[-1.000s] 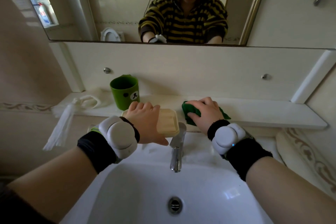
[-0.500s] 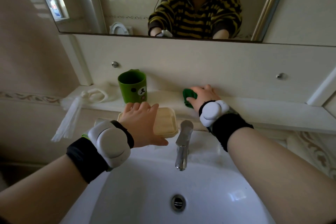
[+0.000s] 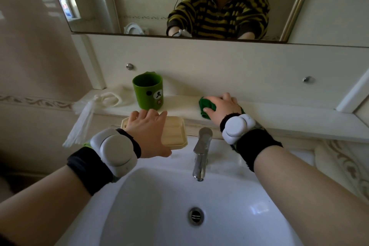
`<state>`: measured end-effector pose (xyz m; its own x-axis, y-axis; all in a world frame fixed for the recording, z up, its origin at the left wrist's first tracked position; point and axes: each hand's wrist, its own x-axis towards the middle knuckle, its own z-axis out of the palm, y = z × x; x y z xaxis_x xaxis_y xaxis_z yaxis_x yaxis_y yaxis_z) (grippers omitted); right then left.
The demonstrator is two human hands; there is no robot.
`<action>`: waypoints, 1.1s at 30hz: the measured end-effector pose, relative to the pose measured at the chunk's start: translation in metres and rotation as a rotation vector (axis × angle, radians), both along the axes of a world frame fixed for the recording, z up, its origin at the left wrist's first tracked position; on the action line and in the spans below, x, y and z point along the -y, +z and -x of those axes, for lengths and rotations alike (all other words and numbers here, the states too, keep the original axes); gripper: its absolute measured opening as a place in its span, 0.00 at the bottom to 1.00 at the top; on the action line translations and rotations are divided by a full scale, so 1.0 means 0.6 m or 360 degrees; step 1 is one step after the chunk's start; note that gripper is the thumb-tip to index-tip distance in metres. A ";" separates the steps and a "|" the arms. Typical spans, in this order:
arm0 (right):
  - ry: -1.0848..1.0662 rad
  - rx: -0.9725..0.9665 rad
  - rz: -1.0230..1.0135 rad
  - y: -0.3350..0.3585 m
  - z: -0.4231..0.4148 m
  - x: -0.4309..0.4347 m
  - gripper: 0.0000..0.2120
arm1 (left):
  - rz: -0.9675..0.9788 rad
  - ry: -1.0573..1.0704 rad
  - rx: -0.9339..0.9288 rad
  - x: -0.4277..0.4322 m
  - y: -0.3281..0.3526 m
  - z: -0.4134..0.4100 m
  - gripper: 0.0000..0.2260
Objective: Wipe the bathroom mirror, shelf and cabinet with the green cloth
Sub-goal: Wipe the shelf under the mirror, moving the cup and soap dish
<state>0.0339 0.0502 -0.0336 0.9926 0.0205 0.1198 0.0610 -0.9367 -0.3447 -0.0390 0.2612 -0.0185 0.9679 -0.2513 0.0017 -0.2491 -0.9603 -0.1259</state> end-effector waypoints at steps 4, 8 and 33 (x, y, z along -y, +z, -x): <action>0.0043 0.0067 -0.0034 -0.006 0.021 -0.009 0.17 | 0.0019 -0.0006 0.0017 0.004 0.004 -0.001 0.46; 0.0103 0.0133 -0.0051 -0.016 0.036 -0.018 0.16 | 0.0018 -0.0010 0.0023 0.004 0.008 -0.004 0.45; 0.0034 -0.0009 0.0037 -0.001 -0.068 -0.064 0.17 | 0.0009 0.0099 -0.0036 -0.043 -0.004 -0.010 0.45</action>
<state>0.0745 0.0888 -0.0344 0.9926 0.0445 0.1133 0.0792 -0.9430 -0.3233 -0.0328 0.2870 -0.0207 0.9815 -0.1906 -0.0191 -0.1915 -0.9747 -0.1154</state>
